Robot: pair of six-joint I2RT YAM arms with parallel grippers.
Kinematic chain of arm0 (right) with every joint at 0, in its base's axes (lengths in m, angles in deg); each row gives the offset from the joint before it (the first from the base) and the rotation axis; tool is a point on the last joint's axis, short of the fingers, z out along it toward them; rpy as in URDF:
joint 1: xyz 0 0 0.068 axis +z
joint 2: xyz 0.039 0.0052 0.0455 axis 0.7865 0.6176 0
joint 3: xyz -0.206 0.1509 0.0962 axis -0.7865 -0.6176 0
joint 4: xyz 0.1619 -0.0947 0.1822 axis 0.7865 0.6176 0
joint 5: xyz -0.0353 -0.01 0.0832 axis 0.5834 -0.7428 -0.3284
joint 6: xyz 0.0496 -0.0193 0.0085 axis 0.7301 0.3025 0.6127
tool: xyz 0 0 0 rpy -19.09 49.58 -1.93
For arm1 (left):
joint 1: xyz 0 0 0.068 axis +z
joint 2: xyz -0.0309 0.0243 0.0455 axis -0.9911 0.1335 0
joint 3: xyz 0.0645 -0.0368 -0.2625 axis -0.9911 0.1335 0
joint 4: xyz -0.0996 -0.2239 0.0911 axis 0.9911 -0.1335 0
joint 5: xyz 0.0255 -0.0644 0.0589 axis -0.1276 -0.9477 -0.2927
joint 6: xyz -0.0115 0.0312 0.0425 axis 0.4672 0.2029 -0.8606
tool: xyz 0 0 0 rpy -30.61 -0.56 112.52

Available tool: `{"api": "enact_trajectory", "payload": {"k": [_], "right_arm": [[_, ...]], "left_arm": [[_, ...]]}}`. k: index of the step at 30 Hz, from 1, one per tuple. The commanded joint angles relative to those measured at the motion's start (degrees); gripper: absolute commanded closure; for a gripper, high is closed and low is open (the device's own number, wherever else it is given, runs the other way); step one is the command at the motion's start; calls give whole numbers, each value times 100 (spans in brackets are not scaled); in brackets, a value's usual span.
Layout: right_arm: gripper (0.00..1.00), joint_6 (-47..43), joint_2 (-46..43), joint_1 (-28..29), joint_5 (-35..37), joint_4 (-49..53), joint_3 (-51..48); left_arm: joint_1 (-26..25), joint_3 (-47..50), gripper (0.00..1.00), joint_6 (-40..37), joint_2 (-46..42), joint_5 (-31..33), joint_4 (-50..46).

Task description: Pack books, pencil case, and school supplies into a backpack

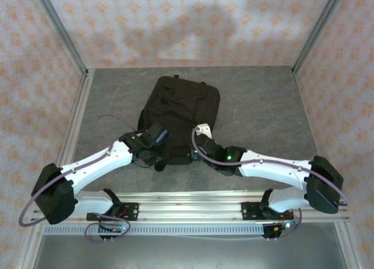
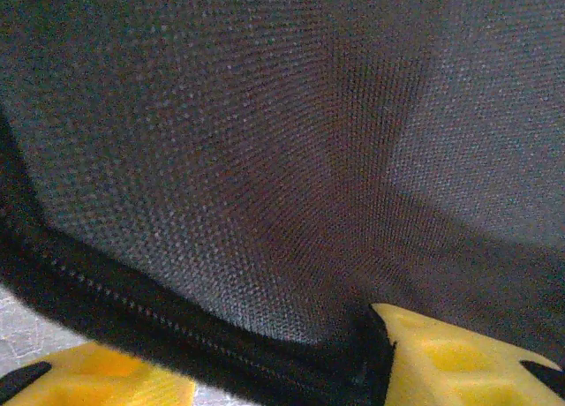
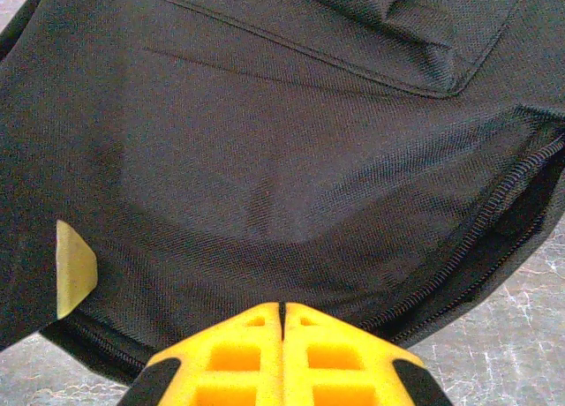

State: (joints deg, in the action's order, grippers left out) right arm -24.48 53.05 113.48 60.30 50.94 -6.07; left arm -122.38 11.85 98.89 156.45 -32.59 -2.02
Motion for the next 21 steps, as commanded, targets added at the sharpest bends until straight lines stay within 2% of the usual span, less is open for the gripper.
{"api": "enact_trajectory", "payload": {"k": [1,6,9,16,21], "right_arm": [[100,-114,-31,14,490,152,136],[100,-365,-6,8,1263,668,222],[100,-547,23,-70,1579,874,251],[100,-1195,144,-147,1882,881,375],[100,-1791,357,-78,2502,1121,607]], "left_arm": [[-29,58,59,17,-39,210,-13],[-29,7,88,-57,-182,443,-223],[-29,-3,100,-90,-202,522,-296],[-29,-29,100,-155,-144,560,-388],[-29,-12,100,-190,-150,603,-440]]}}
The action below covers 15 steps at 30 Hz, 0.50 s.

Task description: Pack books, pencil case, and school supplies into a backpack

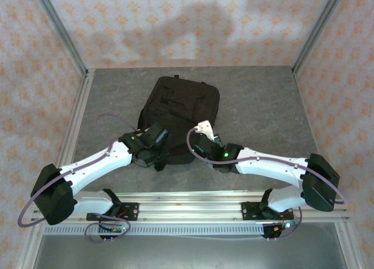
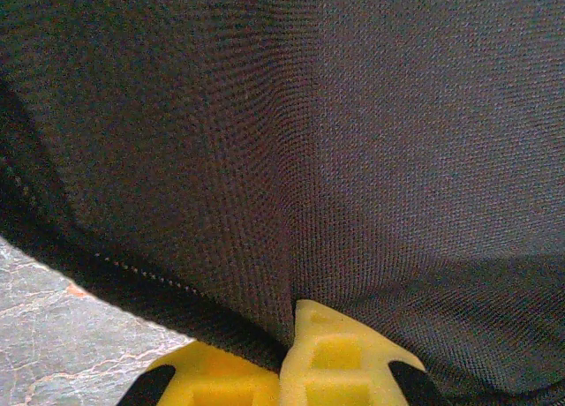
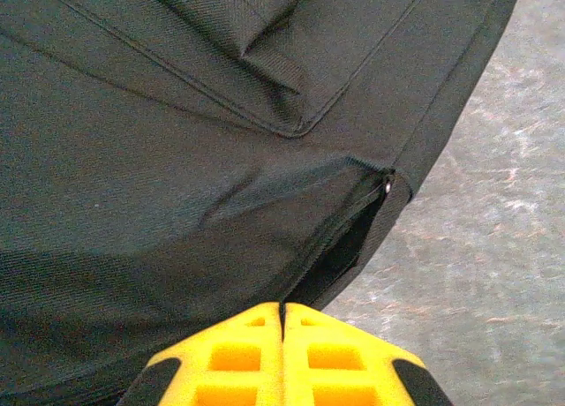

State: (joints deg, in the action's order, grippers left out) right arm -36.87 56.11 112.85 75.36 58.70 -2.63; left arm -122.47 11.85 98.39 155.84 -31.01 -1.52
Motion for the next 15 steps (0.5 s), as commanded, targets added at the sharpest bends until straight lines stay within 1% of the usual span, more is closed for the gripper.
{"api": "enact_trajectory", "payload": {"k": [1,7,11,15], "right_arm": [[100,-644,83,-7,1106,371,289],[100,-1107,276,-88,1807,243,335],[100,-702,520,-460,2016,434,538],[100,-370,461,-914,1843,192,591]], "left_arm": [[-20,-9,100,-136,-88,449,-490],[-20,6,100,-163,-75,433,-455],[-15,23,100,-174,-106,438,-446],[-12,65,100,-202,-143,438,-431]]}}
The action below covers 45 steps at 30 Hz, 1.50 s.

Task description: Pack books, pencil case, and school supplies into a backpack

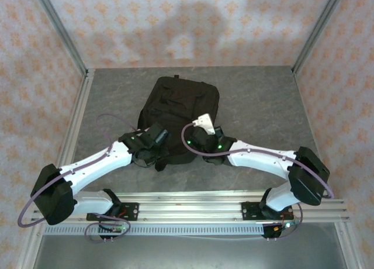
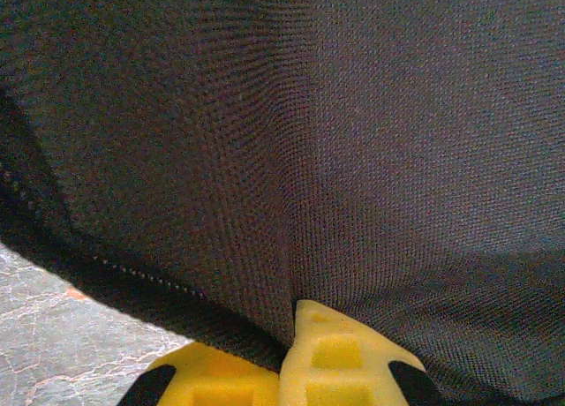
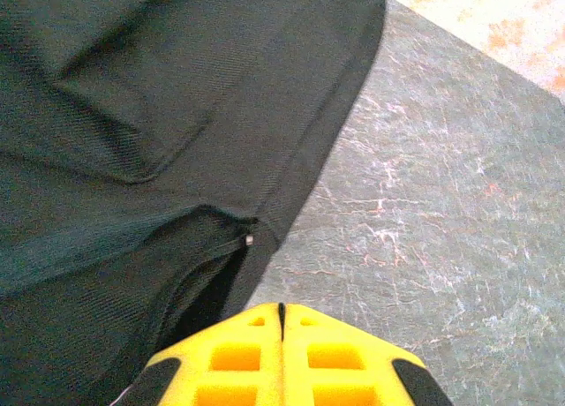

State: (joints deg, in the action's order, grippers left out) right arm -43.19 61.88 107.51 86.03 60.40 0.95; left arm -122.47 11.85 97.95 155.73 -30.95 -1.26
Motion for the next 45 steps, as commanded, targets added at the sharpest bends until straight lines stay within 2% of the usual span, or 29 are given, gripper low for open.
{"api": "enact_trajectory", "payload": {"k": [1,7,12,18,22,26,27,33,37,39,41,42,43,44,45], "right_arm": [[100,299,-118,-494,693,-41,255],[100,724,67,-1170,377,13,700],[100,1186,-2,-1408,97,127,699],[100,1599,-346,-1537,595,293,307],[100,1769,-811,-1626,551,231,-123],[59,1786,-1216,-1628,588,560,-111],[52,1765,-1343,-1628,582,600,-108],[41,1568,-2283,-1628,521,416,-319],[26,1393,-2483,-1628,370,441,-354],[24,1137,-2568,-1628,48,344,-391],[23,706,-2755,-1628,-505,42,-541],[8,584,-2859,-1628,-678,-132,-644],[1,405,-2972,-1622,-805,-349,-769],[1,376,-3058,-1621,-792,-438,-830],[1,465,-3093,-1620,-623,-409,-810]], "left_arm": [[-12,76,100,-188,-140,416,-435],[-20,102,100,-313,-114,218,-279],[-99,-8,100,-706,-35,-293,112],[-523,-545,100,-1267,398,-674,235],[-927,-911,100,-1338,832,-971,426],[-1329,-1477,100,-1578,1390,-1022,232],[-1375,-1587,100,-1626,1479,-1054,194],[-1672,-2023,100,-1933,1860,-1528,142],[-1716,-1991,98,-2110,1855,-1577,134],[-1708,-1848,94,-2199,1693,-1541,273],[-1711,-1711,82,-2348,1494,-1436,373],[-1710,-1690,75,-2445,1409,-1313,333],[-1707,-1655,68,-2539,1294,-1129,291],[-1701,-1605,58,-2616,1142,-931,283],[-1700,-1539,33,-2708,986,-832,354]]}}
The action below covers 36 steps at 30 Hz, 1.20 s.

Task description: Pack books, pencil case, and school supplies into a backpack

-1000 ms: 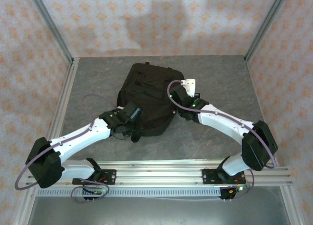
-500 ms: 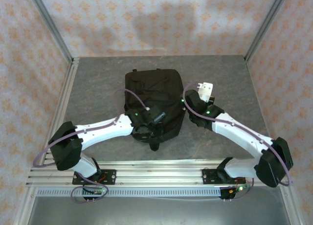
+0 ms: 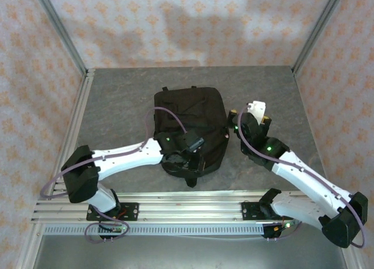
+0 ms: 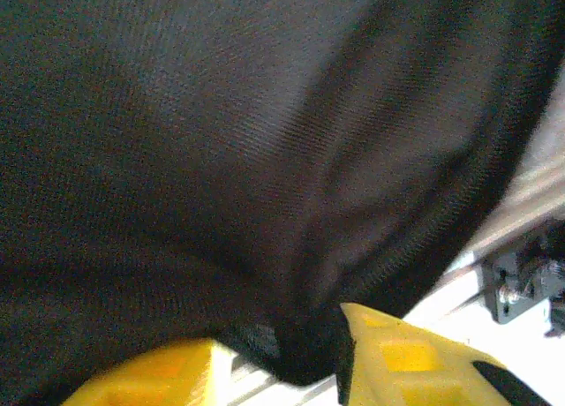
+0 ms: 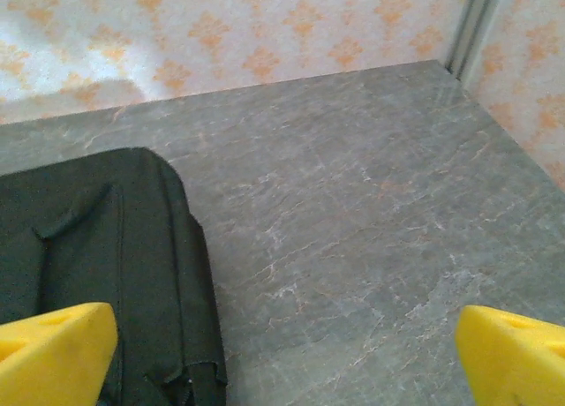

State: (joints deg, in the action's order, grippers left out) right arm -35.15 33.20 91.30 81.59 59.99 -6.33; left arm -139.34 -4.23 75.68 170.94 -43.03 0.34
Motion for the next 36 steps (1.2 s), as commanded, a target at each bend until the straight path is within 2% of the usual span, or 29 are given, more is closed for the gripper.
{"api": "enact_trajectory", "payload": {"k": [1,4,6,9,11,13,14,16,18,20,23,27,29,33,34,35,36], "right_arm": [[1,-172,-229,-4,52,-163,36],[1,-389,-65,-6,39,489,603],[1,-543,71,-5,80,665,856],[1,-1015,167,-7,106,202,851],[1,-1455,195,-7,-147,-221,816],[1,-1985,195,-7,-386,-774,674],[1,-2429,199,-7,-462,-1237,491],[1,-3296,264,-14,-529,-2346,-48],[0,-4017,412,-81,-743,-3338,-564],[0,-4167,576,-370,-1056,-4100,-1008],[0,-3375,863,-1006,-767,-4659,-1361],[0,-2753,1285,-1920,-928,-4822,-1645],[0,-2574,1715,-2249,-1076,-4896,-1746],[0,-2465,2313,-2726,-981,-5606,-2213],[0,-2347,2451,-2893,-998,-5917,-2364],[0,-2310,2468,-2963,-848,-5883,-2337],[0,-2346,2456,-3035,-1092,-5623,-2242]], "left_arm": [[2,165,1,-612,-731,425,332],[177,383,0,-845,-1363,670,708],[492,514,0,-796,-1785,1198,755],[1002,629,0,-621,-2475,2767,530],[1104,908,0,-781,-3008,4248,818],[1166,1608,0,-2169,-3501,4714,2153],[1204,2042,0,-3118,-3676,4681,2983],[1396,2612,0,-3972,-3794,4817,3978],[1814,2861,0,-4455,-3764,4537,4276],[2431,2999,0,-4463,-3660,4540,4364],[3547,3339,0,-3935,-3377,4505,4570],[4633,3830,0,-3606,-2889,3683,5257],[4873,3924,0,-3478,-2379,3699,5500],[5042,4096,0,-3872,-1416,4175,6338],[5127,4014,0,-3961,-1367,3911,6347],[5180,4131,0,-4033,-1267,3714,6842],[5234,4251,0,-3979,-1152,3610,7381]]}}
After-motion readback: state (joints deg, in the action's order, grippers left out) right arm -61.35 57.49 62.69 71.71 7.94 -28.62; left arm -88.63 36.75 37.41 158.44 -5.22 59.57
